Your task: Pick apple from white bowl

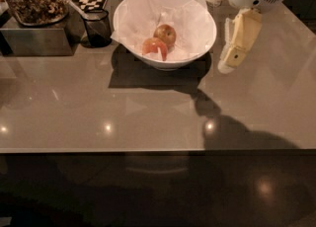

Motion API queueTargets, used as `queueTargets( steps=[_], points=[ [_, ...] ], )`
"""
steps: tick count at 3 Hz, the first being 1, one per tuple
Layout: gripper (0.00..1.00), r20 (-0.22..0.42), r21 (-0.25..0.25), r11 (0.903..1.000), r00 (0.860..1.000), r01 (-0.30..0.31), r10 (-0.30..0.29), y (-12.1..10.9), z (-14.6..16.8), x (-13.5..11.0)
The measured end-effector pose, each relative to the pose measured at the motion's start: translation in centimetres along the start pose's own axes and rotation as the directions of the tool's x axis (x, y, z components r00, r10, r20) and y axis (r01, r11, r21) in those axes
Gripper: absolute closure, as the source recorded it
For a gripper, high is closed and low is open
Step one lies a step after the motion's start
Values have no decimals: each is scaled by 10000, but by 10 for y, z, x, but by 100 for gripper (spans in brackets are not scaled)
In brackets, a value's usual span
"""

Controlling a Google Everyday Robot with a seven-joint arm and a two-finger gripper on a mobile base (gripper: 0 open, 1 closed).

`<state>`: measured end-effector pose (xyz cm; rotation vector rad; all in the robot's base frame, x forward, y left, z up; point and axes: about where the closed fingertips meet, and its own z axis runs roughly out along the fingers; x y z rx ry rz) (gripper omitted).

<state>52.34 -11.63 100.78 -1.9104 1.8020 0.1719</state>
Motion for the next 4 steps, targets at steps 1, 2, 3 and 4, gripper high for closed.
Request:
queueTargets(
  steps=[1,2,3,4],
  points=[
    [0,363,253,9994,9991,-217,208,-9,0,8],
    [0,706,39,9999,9974,138,-141,-33,12,12],
    [0,1213,-96,9976,9904,683,-667,-60,22,7],
    [0,1590,-285,9934,9817,1109,-1051,-87,38,-2]
  ],
)
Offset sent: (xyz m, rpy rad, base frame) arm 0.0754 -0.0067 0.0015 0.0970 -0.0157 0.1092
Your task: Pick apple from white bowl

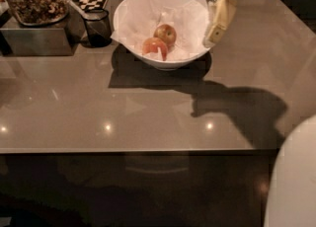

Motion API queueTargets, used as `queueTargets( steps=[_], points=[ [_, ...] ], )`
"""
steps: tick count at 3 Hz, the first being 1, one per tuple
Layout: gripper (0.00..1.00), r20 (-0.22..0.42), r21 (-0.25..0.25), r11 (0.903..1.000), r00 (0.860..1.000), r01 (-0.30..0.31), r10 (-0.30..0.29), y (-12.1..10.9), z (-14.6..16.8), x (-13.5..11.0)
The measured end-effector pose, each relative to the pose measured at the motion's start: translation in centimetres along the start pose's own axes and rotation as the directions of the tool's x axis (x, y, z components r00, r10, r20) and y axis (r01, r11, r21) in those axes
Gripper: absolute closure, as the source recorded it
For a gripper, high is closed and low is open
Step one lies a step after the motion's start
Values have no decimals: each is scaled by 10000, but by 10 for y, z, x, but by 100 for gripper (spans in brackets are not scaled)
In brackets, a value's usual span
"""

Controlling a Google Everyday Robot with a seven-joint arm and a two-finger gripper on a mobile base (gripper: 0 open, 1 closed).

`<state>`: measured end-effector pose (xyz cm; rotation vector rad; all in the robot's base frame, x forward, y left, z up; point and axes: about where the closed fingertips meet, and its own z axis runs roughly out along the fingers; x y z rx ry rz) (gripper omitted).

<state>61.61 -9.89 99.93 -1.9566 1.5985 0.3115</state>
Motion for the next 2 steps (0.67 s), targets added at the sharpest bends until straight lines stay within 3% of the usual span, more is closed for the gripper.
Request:
queueTargets(
  steps=[2],
  points=[
    [40,157,537,9985,9999,48,-57,-17,0,-5]
  ],
)
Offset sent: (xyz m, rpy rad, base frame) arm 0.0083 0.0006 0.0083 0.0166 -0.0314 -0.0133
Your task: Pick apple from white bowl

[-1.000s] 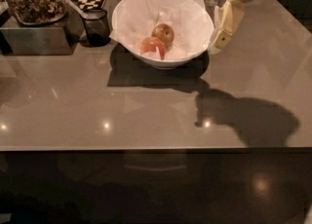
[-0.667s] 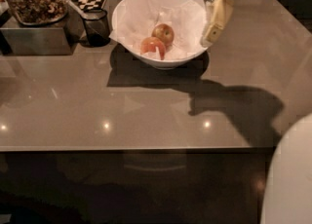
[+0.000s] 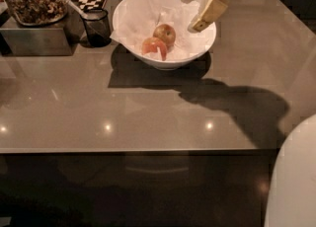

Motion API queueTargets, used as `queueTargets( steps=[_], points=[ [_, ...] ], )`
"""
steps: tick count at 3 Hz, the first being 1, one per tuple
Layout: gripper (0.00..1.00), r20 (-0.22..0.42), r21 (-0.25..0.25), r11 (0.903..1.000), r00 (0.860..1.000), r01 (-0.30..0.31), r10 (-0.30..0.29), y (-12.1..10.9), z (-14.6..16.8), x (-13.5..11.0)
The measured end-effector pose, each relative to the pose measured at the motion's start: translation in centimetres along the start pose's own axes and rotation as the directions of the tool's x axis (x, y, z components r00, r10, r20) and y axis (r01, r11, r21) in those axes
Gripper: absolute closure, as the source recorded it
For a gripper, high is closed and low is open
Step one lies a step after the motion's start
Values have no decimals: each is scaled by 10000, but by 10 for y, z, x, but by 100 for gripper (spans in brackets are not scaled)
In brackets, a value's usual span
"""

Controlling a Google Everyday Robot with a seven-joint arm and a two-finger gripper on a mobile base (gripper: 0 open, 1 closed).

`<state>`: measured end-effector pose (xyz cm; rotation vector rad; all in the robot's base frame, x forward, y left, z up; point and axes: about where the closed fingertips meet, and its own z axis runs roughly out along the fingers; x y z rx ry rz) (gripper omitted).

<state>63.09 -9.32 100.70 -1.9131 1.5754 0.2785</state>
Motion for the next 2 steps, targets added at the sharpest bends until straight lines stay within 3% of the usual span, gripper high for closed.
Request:
queueTargets(
  steps=[2],
  points=[
    [23,76,-314,9974,9978,655,-653,-30,31,5]
  ],
)
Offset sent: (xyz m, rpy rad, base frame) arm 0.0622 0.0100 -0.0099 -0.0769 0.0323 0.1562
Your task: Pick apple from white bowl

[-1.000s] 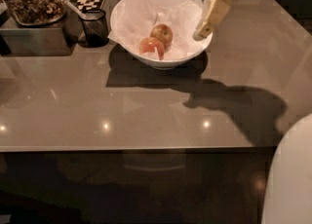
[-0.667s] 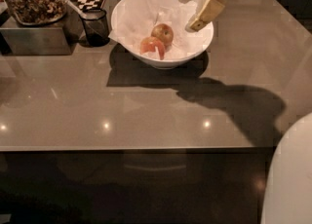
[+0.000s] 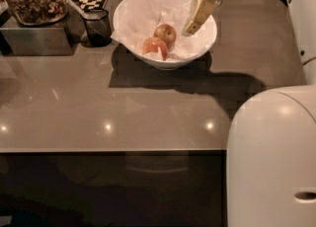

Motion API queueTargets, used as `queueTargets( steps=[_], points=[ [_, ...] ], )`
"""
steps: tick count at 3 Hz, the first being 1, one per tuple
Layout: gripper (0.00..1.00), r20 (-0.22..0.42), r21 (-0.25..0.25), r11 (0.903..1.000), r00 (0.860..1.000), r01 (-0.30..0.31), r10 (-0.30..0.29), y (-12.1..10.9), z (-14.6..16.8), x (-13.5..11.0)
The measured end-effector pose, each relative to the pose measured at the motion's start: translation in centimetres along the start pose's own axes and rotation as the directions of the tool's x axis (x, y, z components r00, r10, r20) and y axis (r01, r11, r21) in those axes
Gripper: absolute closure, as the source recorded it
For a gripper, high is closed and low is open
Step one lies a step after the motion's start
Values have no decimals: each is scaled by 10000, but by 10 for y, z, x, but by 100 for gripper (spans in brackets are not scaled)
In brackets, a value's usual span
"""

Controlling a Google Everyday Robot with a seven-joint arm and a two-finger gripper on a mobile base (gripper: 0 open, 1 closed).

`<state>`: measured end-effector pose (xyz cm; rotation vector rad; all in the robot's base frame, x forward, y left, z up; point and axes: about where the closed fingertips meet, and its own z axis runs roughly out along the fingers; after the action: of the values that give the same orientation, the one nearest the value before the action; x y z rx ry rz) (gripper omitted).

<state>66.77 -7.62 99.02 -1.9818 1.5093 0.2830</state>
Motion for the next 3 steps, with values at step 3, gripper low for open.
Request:
queueTargets(
  steps=[3],
  points=[
    [23,-127,-321,9988,9992,373,-378,-32,55,13]
  ],
)
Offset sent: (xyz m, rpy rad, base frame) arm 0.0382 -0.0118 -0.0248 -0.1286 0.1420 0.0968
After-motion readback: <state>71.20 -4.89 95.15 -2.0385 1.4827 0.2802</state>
